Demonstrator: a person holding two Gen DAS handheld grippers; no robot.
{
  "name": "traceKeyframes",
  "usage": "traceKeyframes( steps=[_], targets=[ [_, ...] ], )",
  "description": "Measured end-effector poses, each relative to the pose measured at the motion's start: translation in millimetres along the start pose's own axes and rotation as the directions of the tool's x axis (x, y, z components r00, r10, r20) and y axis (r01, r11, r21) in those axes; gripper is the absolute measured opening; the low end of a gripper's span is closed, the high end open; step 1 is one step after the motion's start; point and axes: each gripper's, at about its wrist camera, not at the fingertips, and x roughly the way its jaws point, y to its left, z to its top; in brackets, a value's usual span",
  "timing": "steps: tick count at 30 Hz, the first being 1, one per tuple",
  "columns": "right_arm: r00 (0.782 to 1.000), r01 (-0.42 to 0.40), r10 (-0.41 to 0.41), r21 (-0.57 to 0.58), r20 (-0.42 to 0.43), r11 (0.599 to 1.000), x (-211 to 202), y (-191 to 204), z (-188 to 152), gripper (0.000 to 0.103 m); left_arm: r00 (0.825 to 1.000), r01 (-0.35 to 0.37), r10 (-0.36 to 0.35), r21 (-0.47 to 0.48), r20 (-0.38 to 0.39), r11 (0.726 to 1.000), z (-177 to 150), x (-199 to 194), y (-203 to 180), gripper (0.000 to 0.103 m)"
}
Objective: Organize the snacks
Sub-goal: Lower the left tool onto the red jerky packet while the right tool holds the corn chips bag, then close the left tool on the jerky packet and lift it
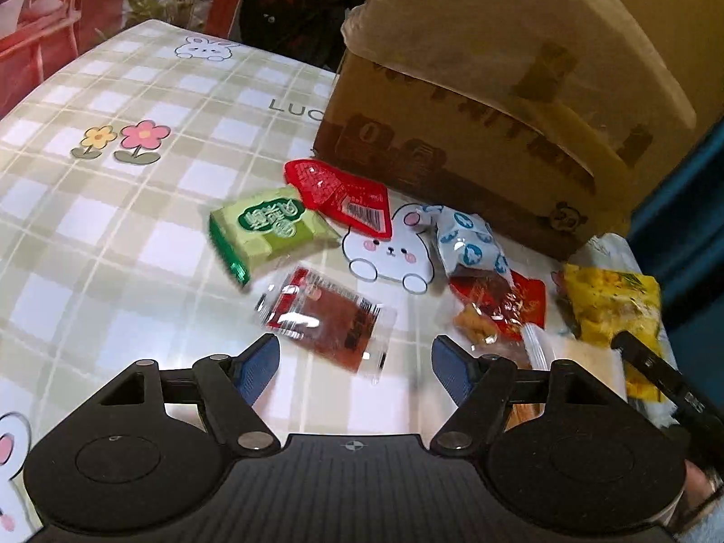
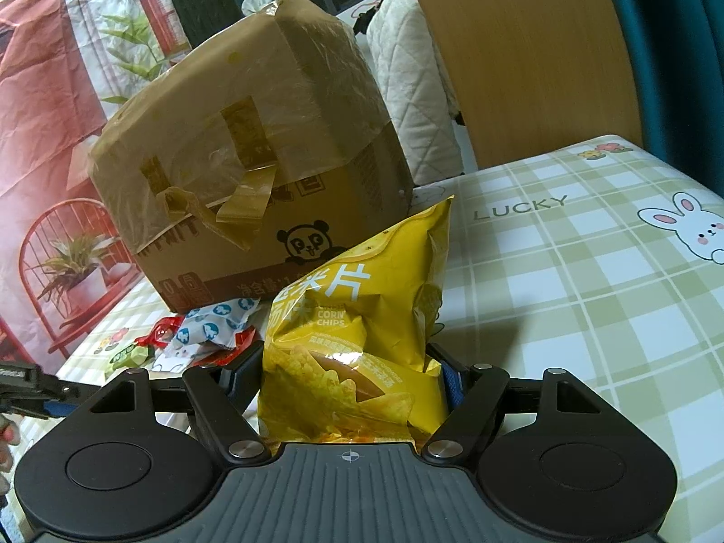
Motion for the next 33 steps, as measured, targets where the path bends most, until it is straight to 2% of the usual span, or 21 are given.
traceKeyframes(
  steps=[9, 13, 20, 24, 26, 29, 33],
  targets=[
    [1.000, -0.001, 0.001, 0.006, -0.001, 1.000, 0, 2, -1, 0.071, 0.999, 0.001, -0.006, 0.156, 0.032, 0.988, 15, 27, -28, 0.072],
    [1.000, -0.001, 0.001, 0.007, -0.002, 1.000, 1, 2, -1, 0.071, 0.995, -0.074, 0.055, 0.252, 0.083, 0.965, 12, 35, -39, 0.062],
    [1.000, -0.004, 0.004, 0.010, -0.004, 1.000, 1, 1, -1, 0.071, 0.986, -0.147, 0.110, 0.364, 0.122, 0.920, -3, 31, -49, 0.063],
    [1.000, -0.006, 0.006, 0.014, -0.007, 1.000, 2, 2, -2, 0.071, 0.981, -0.173, 0.131, 0.333, 0.146, 0.927, -4, 29, -48, 0.061],
    [1.000, -0.006, 0.006, 0.014, -0.007, 1.000, 2, 2, -2, 0.071, 0.973, -0.202, 0.157, 0.298, 0.169, 0.933, -5, 27, -48, 0.046],
    [1.000, -0.006, 0.006, 0.018, -0.007, 1.000, 2, 2, -2, 0.071, 0.975, -0.185, 0.140, 0.282, 0.172, 0.941, -4, 24, -45, 0.041],
    [1.000, -0.008, 0.009, 0.025, -0.008, 1.000, 3, 1, -3, 0.071, 0.980, -0.154, 0.116, 0.250, 0.162, 0.956, 0, 21, -38, 0.041]
  ],
)
